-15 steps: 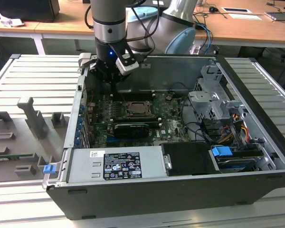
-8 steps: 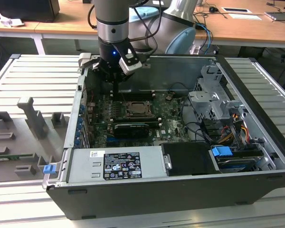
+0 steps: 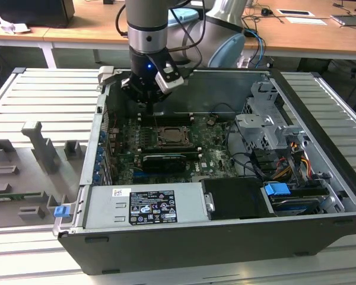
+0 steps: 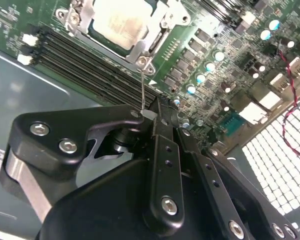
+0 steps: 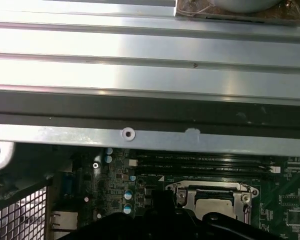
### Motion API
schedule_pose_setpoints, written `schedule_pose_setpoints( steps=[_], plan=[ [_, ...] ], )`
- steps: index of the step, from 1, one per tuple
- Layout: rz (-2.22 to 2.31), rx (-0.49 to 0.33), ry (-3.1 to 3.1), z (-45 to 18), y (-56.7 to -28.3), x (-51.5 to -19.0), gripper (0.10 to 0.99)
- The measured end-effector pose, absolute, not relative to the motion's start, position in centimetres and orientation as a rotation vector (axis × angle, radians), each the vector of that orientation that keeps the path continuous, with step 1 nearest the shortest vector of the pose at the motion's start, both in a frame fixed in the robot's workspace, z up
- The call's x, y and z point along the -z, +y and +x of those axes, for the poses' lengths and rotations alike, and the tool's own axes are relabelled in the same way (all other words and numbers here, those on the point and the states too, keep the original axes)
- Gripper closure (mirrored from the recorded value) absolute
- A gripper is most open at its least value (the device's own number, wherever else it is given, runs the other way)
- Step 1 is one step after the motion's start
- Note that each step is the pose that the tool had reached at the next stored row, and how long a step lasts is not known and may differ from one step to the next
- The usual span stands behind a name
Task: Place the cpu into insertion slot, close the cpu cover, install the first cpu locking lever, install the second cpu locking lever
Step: 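Install the first cpu locking lever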
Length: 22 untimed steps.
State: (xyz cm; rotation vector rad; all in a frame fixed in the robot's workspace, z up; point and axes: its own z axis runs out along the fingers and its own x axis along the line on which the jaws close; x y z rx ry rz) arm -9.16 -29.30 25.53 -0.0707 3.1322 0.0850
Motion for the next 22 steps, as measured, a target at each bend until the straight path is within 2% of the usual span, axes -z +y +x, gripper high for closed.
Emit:
schedule_pose_setpoints(
  steps=[22],
  plan=[
    [-0.071, -0.085, 3.132, -6.4, -29.3, -25.4, 0.98]
  ],
)
